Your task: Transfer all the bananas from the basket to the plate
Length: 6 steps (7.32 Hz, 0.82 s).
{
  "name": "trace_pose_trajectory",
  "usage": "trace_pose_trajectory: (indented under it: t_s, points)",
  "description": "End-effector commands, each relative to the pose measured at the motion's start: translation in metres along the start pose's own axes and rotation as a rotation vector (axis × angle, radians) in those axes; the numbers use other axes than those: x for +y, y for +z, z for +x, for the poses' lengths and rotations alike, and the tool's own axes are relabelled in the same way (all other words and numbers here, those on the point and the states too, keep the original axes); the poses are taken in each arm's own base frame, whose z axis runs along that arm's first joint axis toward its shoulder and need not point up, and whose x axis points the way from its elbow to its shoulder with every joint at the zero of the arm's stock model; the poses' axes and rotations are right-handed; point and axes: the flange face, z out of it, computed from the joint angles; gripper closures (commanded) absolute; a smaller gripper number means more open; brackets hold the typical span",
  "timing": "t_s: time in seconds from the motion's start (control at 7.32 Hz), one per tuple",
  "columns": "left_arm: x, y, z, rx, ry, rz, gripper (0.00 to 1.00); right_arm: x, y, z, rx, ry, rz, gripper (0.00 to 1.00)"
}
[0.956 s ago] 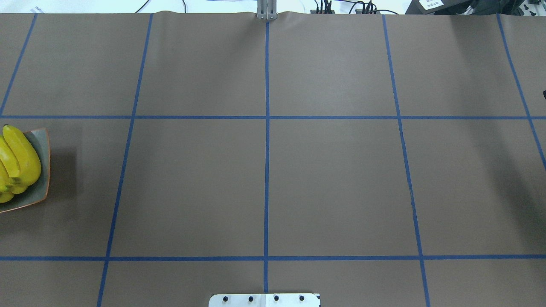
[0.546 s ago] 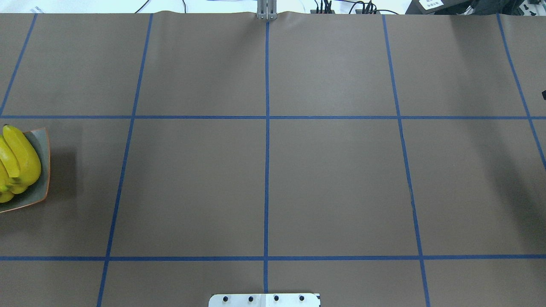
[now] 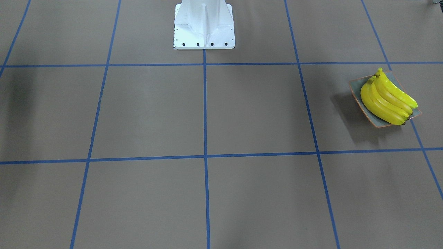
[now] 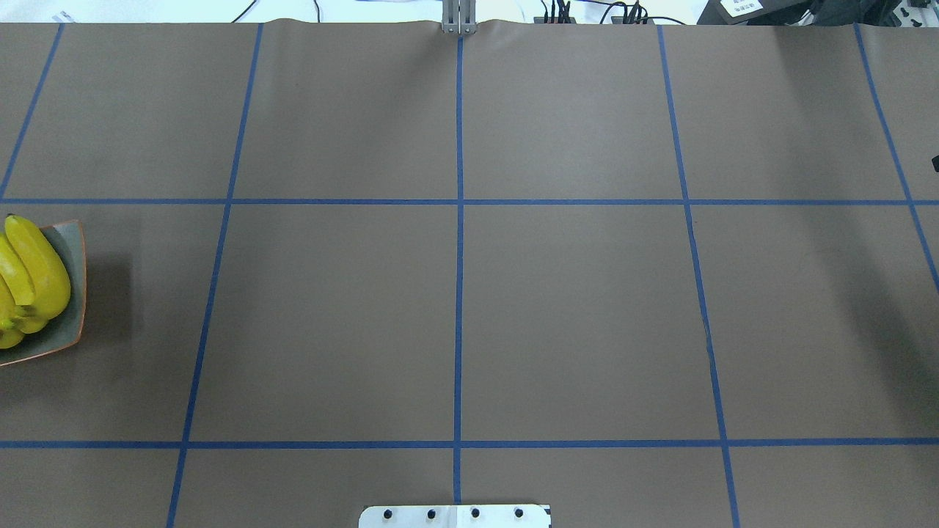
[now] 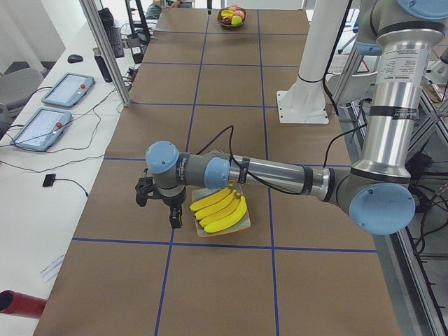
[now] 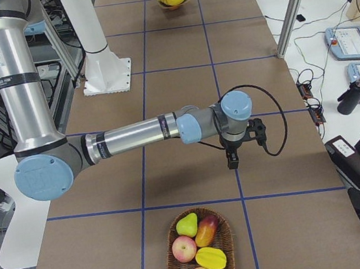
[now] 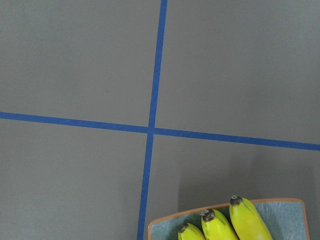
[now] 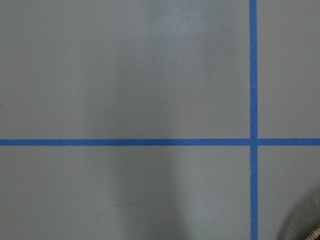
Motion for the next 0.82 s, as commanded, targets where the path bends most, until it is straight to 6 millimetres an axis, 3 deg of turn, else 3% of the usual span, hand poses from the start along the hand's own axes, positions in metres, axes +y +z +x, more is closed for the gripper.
trace_pose_trajectory:
  t_s: [0.0, 0.68]
  points:
    - [0.0001, -0.0019, 0.0022, 0.002, 0.005, 0.004, 0.00, -0.0003, 0.0008, 0.0014, 0.022, -0.005, 0.004, 0.00]
    - [0.0020, -0.0003, 0.0000, 0.001, 0.001, 0.000, 0.00, -0.0012, 0.0017, 0.0029, 0.096, -0.026, 0.018, 0.00]
